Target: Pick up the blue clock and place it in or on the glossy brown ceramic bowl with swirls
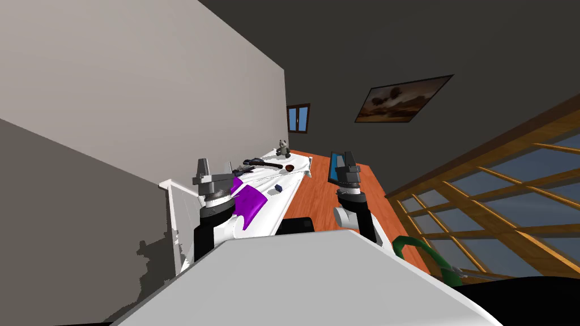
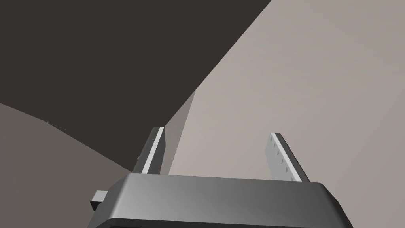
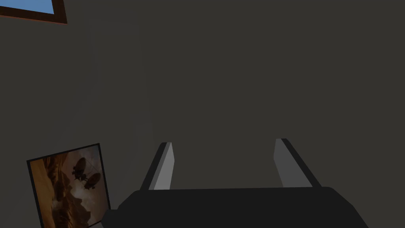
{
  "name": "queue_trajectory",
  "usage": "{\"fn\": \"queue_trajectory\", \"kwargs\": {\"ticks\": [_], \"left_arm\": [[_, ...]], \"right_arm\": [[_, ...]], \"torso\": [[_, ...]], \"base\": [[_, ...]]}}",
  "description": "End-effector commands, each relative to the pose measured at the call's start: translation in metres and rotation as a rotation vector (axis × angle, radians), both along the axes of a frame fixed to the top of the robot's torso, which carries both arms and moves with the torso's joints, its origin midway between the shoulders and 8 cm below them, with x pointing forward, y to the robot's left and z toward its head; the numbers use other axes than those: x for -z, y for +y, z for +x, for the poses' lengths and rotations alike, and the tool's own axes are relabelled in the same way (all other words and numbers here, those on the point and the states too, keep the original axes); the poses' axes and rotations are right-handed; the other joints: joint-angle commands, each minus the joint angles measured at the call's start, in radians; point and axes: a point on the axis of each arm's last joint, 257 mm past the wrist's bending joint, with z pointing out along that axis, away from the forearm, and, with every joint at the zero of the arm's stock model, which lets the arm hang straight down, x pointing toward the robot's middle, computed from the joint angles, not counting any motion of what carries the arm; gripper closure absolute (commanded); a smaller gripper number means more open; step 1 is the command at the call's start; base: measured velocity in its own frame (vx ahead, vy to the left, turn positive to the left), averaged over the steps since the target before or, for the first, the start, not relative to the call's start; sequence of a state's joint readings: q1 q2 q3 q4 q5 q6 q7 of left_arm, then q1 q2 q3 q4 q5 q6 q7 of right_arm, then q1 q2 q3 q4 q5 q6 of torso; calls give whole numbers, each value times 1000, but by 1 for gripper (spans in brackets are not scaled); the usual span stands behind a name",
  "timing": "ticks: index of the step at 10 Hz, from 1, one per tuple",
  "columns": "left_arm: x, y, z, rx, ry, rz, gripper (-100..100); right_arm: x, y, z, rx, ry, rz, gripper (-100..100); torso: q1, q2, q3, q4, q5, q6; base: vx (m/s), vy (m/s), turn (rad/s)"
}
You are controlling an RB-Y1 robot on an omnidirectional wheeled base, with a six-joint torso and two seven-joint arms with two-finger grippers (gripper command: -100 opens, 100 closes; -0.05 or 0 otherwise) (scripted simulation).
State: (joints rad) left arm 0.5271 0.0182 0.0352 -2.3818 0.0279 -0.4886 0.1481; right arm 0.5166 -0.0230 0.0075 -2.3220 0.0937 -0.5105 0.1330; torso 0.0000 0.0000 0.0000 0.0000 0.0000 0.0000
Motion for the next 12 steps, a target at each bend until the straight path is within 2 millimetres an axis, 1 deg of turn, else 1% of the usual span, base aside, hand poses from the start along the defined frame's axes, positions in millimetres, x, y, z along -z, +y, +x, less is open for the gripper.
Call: {"fn": "queue_trajectory", "kwargs": {"ticks": [1,3,6,7,9,10,11,12], "left_arm": [[13,-5,9,20,37,23,-100],[33,-9,20,37,90,39,-100],[76,-13,40,59,198,55,-100],[78,-13,41,59,202,54,-100],[117,-16,54,70,294,60,-100],[137,-17,60,75,342,62,-100],[141,-16,61,74,350,61,-100],[164,-18,66,78,401,63,-100]], "right_arm": [[0,0,0,0,0,0,0],[0,0,0,0,0,0,0],[0,0,0,0,0,0,0],[0,0,0,0,0,0,0],[0,0,0,0,0,0,0],[0,0,0,0,0,0,0],[0,0,0,0,0,0,0],[0,0,0,0,0,0,0]], "torso": [[0,0,0,0,0,0],[-5,-3,-2,-1,-1,0],[-7,-6,-3,-1,-2,0],[-9,-7,-4,-1,-2,0],[-5,-5,-3,-1,-1,0],[-6,-6,-4,-1,-1,0],[-9,-7,-4,-2,-2,0],[-7,-6,-4,-2,-2,0]], "base": [[26,-40,62],[61,-95,85],[85,-117,76],[70,-103,32],[79,-90,61],[108,-146,80],[80,-109,35],[76,-78,31]]}}
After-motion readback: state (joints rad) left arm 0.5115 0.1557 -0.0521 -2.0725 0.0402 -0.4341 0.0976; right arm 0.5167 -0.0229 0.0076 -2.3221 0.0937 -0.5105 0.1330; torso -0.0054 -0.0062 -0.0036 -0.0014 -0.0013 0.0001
